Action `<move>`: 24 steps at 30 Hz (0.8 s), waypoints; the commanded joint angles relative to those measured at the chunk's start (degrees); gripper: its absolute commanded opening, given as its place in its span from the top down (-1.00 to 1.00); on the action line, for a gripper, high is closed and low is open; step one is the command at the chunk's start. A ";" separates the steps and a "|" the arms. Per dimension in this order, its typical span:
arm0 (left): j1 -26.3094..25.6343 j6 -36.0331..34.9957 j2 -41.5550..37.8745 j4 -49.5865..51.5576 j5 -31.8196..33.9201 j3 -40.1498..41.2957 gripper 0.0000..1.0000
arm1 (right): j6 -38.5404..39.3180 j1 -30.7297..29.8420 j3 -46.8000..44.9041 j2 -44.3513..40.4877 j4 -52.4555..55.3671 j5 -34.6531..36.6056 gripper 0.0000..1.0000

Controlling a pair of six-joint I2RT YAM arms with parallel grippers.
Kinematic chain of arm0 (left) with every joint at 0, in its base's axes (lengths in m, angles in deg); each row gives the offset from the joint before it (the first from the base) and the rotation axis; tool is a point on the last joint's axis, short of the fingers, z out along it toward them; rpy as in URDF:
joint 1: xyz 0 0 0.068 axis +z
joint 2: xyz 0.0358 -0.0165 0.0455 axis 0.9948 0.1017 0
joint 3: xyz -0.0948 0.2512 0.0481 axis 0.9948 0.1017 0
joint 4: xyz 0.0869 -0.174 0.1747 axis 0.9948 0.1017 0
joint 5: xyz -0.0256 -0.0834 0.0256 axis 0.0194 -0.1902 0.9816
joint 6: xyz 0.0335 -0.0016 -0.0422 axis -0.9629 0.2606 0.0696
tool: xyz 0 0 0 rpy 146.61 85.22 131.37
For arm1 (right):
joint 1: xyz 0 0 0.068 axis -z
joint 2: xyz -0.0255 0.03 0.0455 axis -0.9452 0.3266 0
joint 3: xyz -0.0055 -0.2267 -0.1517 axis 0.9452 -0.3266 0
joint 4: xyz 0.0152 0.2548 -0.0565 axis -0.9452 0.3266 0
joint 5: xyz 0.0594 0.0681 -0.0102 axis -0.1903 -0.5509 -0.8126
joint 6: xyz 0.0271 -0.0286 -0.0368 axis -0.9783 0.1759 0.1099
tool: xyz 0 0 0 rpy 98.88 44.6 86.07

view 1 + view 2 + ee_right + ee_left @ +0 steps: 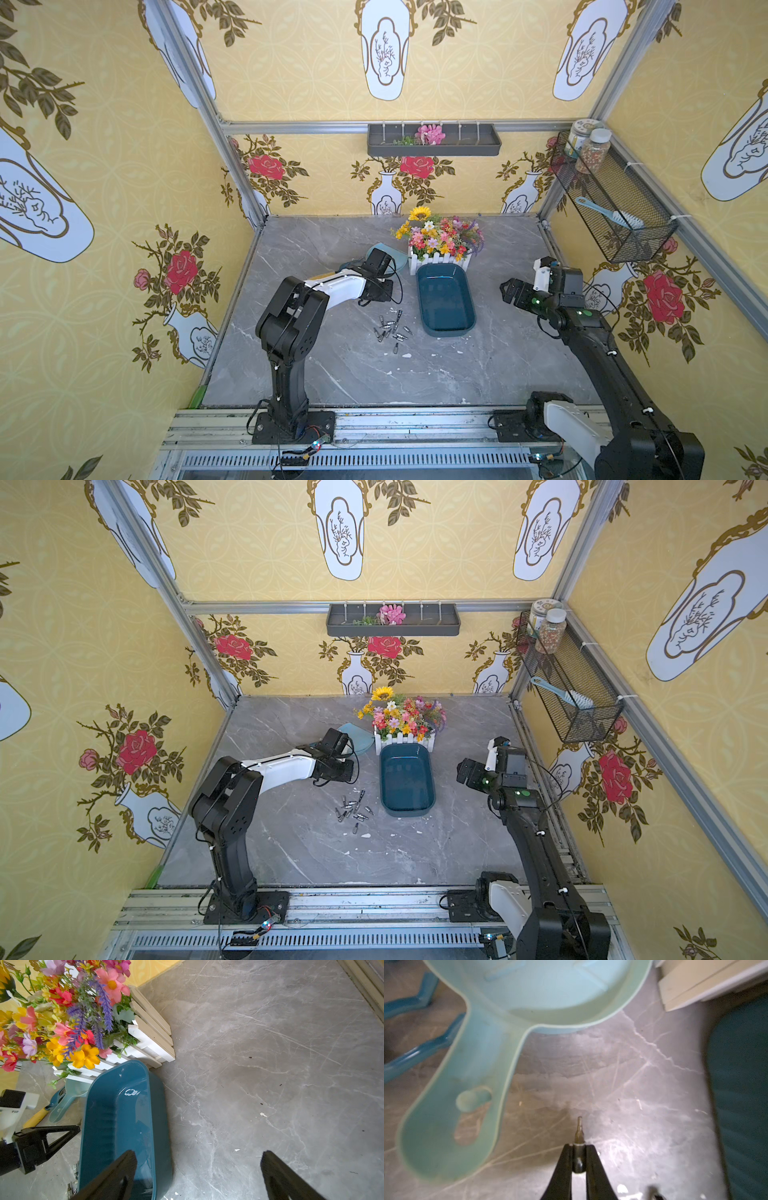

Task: Put the bit on the desktop into the storage box
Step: Pick up the screwdriver bit from the center of the board, then place the screwdriver bit in the storage box.

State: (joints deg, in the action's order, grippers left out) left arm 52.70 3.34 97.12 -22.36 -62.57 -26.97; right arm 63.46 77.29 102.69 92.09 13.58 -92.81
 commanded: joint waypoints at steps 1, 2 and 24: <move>-0.99 -0.94 -4.09 -1.02 -1.89 1.88 0.75 | -0.88 -0.10 0.16 -0.32 -0.90 -1.20 -0.94; -1.37 -1.09 -5.57 -1.27 -2.31 2.38 0.75 | -1.05 -0.08 0.10 -0.32 -0.99 -1.39 -0.94; -17.90 -4.95 -5.64 -3.45 -5.47 -11.07 0.83 | -2.49 -0.06 -0.24 -3.25 0.27 -3.75 -0.94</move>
State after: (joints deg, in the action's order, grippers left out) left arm 35.76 -0.32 88.44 -25.60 -66.64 -35.93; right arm 60.97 77.29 102.45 89.60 13.73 -96.76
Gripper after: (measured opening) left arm 0.157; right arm 0.972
